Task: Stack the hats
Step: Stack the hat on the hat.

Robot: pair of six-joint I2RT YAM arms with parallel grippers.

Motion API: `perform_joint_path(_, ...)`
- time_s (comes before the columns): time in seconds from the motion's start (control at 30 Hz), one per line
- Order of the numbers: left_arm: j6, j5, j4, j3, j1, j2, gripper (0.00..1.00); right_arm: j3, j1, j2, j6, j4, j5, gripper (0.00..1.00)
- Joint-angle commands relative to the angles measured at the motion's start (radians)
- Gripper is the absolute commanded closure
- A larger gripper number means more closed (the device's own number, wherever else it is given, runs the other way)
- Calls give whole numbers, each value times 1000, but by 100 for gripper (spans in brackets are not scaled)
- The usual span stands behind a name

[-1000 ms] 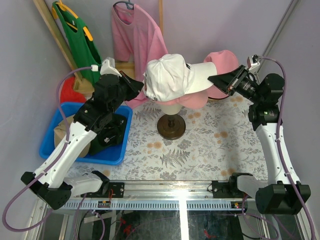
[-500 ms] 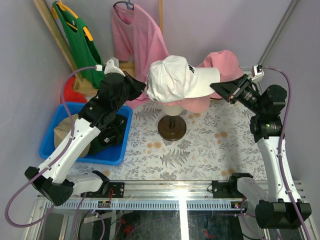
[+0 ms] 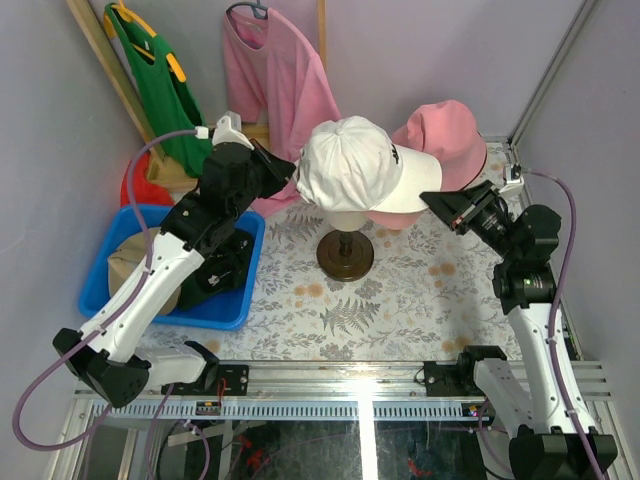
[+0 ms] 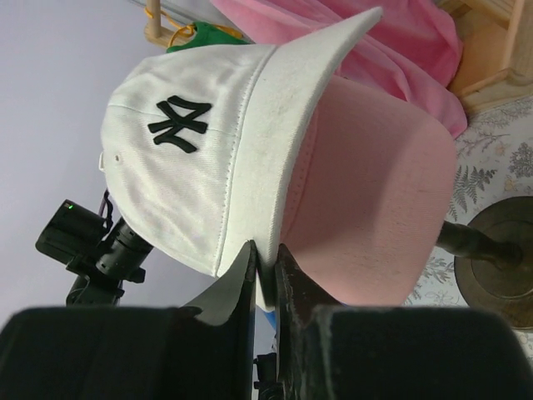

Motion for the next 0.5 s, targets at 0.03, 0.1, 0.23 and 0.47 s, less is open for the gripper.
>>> perform_joint_path(0.03,21,19,38,38,-8,17,99,-130,12,-41,-18,-67,29,100)
perform_joint_path(0.1,25,24,39,40,-7,23,99,-159,15,-56,-18,-68,42,100)
perform_joint_path(0.23,32,34,44,40,-7,35,99,-202,23,-64,-21,-68,55,100)
perform_joint_path(0.47,42,43,56,40,-7,51,99,-257,79,-62,-30,-66,103,100)
